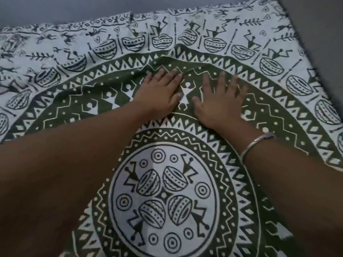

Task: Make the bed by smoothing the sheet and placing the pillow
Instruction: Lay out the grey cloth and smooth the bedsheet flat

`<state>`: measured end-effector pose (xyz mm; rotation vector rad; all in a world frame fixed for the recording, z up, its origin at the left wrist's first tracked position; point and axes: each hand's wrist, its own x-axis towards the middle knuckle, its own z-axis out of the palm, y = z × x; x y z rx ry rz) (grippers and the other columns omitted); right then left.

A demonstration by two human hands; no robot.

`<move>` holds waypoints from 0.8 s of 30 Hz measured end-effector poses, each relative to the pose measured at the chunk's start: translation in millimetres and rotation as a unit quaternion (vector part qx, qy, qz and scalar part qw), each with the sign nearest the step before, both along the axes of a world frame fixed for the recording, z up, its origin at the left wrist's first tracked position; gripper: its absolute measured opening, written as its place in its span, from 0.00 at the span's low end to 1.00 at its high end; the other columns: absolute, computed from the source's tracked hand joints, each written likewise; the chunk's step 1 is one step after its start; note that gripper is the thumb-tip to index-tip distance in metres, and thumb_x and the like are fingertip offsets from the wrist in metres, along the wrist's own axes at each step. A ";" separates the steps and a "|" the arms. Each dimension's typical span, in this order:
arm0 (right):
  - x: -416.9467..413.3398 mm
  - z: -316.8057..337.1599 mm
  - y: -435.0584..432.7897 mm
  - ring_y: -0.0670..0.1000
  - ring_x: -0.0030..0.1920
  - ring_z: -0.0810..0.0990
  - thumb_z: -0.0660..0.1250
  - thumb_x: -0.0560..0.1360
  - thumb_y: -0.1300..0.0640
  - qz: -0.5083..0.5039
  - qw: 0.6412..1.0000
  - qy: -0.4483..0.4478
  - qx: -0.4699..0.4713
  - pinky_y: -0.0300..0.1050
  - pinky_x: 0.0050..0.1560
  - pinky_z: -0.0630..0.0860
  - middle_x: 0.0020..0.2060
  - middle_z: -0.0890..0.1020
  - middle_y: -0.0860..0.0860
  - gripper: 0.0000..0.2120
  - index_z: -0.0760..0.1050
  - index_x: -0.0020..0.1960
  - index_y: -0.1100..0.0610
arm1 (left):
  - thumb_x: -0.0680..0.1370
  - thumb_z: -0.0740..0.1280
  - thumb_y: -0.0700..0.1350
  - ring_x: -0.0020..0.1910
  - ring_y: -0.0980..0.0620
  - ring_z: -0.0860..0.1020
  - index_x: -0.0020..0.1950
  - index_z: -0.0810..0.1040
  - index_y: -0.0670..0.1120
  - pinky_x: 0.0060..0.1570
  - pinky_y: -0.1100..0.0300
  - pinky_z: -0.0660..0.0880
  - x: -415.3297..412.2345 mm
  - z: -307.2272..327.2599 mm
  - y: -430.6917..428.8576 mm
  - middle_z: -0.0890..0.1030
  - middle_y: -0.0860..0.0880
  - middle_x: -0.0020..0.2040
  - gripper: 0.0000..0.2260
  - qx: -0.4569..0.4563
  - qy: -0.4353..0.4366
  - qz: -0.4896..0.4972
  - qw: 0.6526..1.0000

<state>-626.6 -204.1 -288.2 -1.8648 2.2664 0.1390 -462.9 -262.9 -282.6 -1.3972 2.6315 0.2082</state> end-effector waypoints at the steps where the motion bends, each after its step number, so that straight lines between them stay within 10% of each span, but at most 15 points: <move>1: 8.9 1.1 -5.7 0.65 0.75 0.38 0.45 0.79 0.38 0.053 0.999 -0.007 0.001 0.67 0.71 0.36 0.78 0.41 0.56 0.31 0.41 0.78 0.46 | 0.82 0.48 0.56 0.77 0.48 0.47 0.78 0.47 0.49 0.73 0.48 0.42 2.1 2.7 2.3 0.49 0.49 0.79 0.26 -0.016 0.002 -0.029 0.999; 9: 42.4 -4.7 -14.7 0.68 0.74 0.39 0.46 0.78 0.36 -0.058 0.998 -0.009 -0.007 0.66 0.72 0.37 0.76 0.41 0.63 0.34 0.41 0.79 0.50 | 0.80 0.45 0.63 0.77 0.45 0.44 0.78 0.43 0.48 0.73 0.48 0.42 77.2 -5.4 -20.4 0.46 0.47 0.79 0.31 -0.003 -0.031 0.088 0.996; 16: 76.8 5.3 -28.6 0.61 0.76 0.40 0.50 0.80 0.42 0.194 0.979 -0.059 0.003 0.64 0.73 0.38 0.78 0.45 0.49 0.30 0.44 0.78 0.47 | 0.78 0.41 0.62 0.77 0.48 0.44 0.77 0.41 0.49 0.73 0.49 0.40 90.1 -4.5 5.8 0.45 0.48 0.78 0.31 -0.006 -0.003 -0.045 0.999; 20: 63.4 0.2 -13.3 0.62 0.76 0.42 0.51 0.78 0.37 0.011 0.998 -0.040 -0.049 0.63 0.72 0.37 0.78 0.47 0.58 0.34 0.45 0.78 0.50 | 0.79 0.43 0.63 0.77 0.47 0.42 0.78 0.41 0.49 0.74 0.45 0.40 116.7 1.1 -13.0 0.44 0.47 0.78 0.31 -0.023 -0.071 0.081 0.994; 24: 97.5 -2.2 4.0 0.67 0.75 0.37 0.45 0.78 0.35 0.019 1.000 -0.015 -0.011 0.67 0.71 0.36 0.76 0.41 0.64 0.37 0.40 0.78 0.54 | 0.78 0.39 0.64 0.75 0.48 0.40 0.77 0.41 0.48 0.73 0.48 0.37 119.8 5.4 23.8 0.43 0.47 0.77 0.32 -0.077 -0.030 -0.084 0.993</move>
